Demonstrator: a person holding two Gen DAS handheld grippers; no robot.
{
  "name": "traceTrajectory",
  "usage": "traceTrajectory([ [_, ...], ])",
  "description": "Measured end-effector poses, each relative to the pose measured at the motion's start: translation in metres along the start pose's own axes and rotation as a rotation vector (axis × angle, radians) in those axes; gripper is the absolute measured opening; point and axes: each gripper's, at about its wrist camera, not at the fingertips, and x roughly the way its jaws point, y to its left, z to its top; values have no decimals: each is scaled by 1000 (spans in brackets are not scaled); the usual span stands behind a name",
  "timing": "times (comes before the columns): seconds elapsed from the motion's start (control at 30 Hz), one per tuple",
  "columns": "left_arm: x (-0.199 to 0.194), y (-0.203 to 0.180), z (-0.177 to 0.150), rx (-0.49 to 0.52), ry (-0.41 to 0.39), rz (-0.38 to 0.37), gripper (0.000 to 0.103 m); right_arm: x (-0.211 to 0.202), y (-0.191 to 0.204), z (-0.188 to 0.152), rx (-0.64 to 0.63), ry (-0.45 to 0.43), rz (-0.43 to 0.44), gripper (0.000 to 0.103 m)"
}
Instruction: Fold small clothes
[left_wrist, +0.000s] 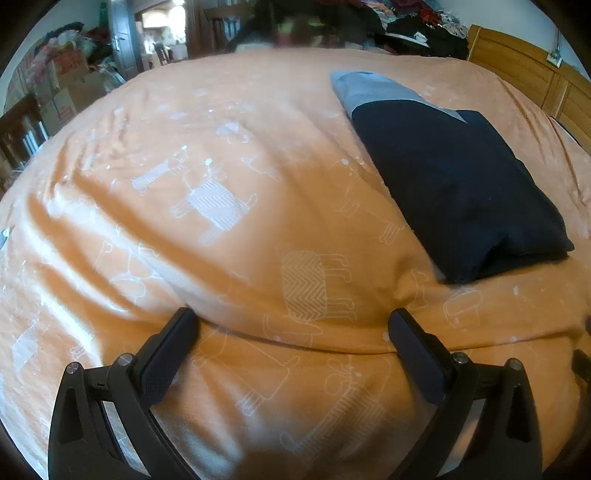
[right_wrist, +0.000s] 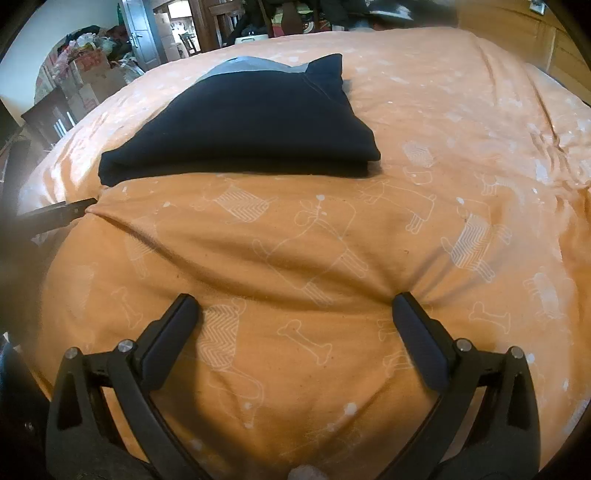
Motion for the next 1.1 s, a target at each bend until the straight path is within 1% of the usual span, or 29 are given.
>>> traceTrajectory([
  [0.17,-1,3,-3,-5,-2,-15,103,0,-4,-1,-6,-6,22,103],
  [0.87,-1,4,-4,6,-15,-14,103,1,-3,0,-23,-13,26,103],
  [1.1,-3,7,-3,7,-5,-35,103,1,-2,0,-29,-13,23,103],
])
